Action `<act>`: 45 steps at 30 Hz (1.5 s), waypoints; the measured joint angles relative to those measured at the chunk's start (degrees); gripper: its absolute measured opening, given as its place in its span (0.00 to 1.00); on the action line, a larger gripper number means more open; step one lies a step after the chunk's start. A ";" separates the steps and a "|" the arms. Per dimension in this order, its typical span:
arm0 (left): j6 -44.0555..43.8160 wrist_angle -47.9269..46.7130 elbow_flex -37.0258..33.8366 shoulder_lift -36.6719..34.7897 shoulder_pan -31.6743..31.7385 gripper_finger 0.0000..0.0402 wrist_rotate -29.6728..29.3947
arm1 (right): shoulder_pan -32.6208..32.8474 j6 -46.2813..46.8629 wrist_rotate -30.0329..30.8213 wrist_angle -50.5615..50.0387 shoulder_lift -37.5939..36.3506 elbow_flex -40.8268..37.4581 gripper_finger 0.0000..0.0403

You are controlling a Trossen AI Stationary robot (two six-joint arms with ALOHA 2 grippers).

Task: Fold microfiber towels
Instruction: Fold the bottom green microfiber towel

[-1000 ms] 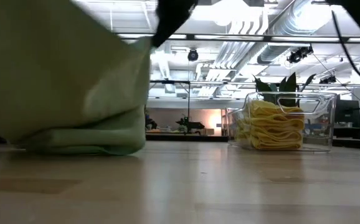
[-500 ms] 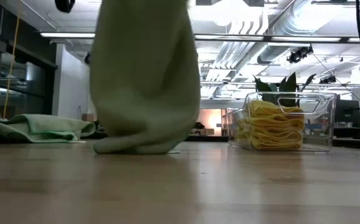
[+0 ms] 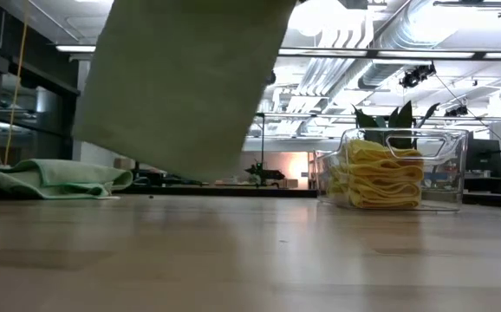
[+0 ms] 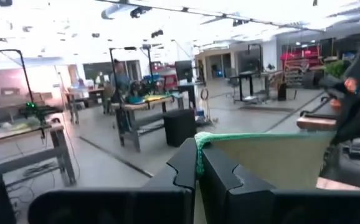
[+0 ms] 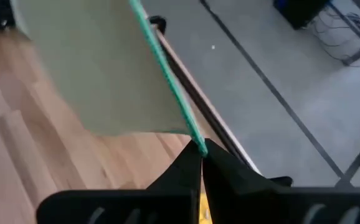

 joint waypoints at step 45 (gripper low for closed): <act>-122.29 -2.77 -19.42 50.22 -72.69 0.00 11.36 | 34.20 31.87 -23.92 -1.60 33.26 -0.02 0.00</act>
